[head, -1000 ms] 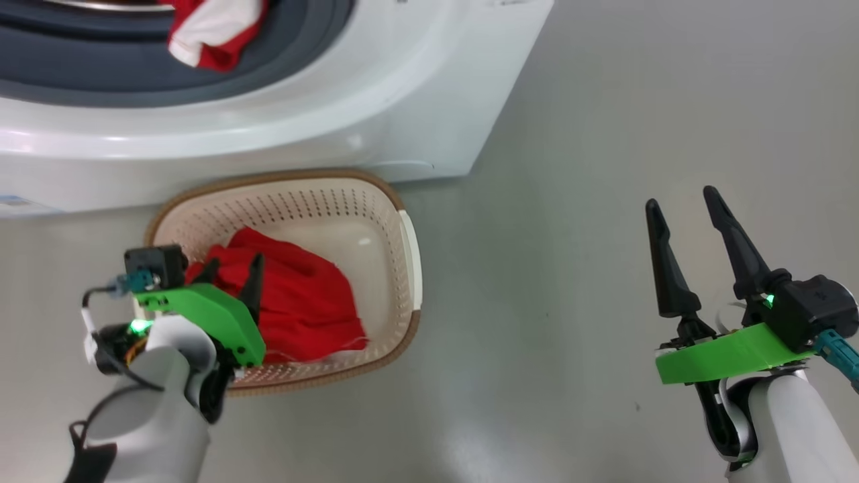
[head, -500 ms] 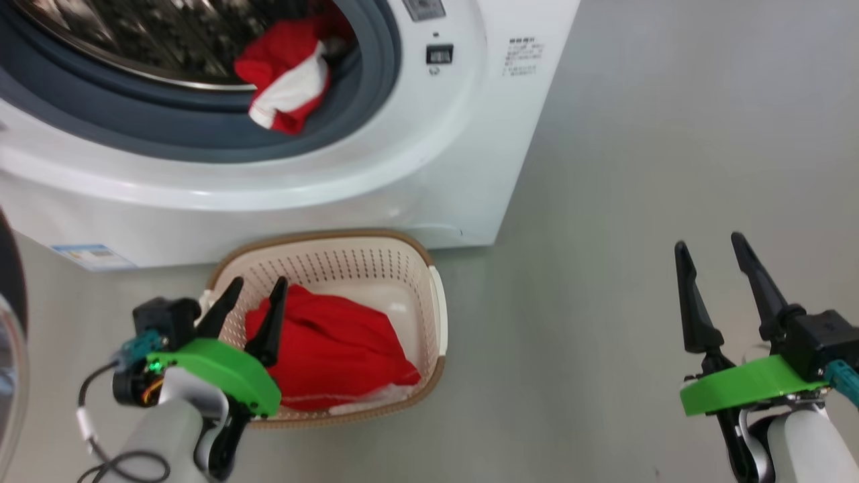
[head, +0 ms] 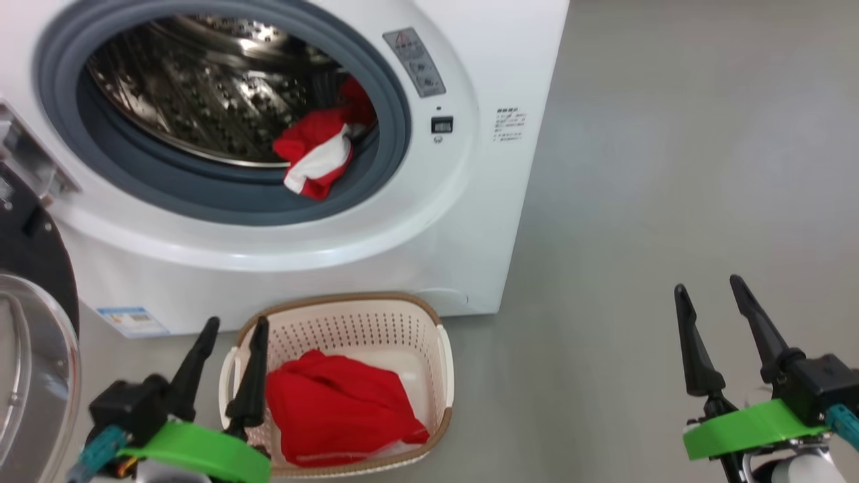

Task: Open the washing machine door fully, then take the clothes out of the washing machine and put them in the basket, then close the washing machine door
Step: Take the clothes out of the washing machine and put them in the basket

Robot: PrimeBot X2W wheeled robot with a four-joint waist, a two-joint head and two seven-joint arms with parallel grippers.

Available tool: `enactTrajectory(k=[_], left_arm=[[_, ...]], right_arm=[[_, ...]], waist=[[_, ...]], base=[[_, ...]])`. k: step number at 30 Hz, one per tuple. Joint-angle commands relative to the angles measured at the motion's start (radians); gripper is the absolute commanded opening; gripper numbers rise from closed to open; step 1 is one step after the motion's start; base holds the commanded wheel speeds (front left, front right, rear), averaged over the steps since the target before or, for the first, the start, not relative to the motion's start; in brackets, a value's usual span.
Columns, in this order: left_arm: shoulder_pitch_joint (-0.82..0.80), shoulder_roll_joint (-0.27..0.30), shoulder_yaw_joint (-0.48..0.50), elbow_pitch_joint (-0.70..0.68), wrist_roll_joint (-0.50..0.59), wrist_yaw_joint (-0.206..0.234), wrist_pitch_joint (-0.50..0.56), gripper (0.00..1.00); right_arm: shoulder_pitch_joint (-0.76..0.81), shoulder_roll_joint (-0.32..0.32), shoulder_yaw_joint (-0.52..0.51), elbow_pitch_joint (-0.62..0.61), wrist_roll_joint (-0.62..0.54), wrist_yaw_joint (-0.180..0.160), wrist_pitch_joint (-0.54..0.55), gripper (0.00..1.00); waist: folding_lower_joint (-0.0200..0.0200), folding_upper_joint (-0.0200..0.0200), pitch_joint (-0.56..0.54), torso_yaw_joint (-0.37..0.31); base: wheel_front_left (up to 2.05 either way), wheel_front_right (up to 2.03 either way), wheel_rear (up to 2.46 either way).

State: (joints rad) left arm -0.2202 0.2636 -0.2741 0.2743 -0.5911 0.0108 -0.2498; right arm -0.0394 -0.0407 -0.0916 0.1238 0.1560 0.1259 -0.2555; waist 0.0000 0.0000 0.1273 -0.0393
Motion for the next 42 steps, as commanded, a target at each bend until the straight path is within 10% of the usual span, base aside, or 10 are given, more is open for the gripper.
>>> enactTrajectory(k=[1,15,42], left_arm=[[0.017,0.032,0.052,-0.062,0.013,0.019,-0.012,1.0],[0.251,0.067,0.144,-0.313,0.073,0.125,-0.012,1.0],[0.319,0.064,0.134,-0.36,0.063,0.145,-0.007,1.0]], right_arm=[[0.007,-0.009,0.019,-0.034,0.001,0.005,-0.006,1.0],[0.111,-0.009,0.002,-0.113,0.012,0.005,-0.006,1.0],[0.157,-0.009,0.016,-0.151,0.008,0.005,-0.006,1.0]], waist=[[0.0,0.0,-0.04,-0.015],[0.0,0.0,-0.113,-0.055],[0.0,0.0,-0.121,-0.049]], base=[[0.0,0.0,0.0],[0.0,0.0,0.0],[0.0,0.0,0.0]])
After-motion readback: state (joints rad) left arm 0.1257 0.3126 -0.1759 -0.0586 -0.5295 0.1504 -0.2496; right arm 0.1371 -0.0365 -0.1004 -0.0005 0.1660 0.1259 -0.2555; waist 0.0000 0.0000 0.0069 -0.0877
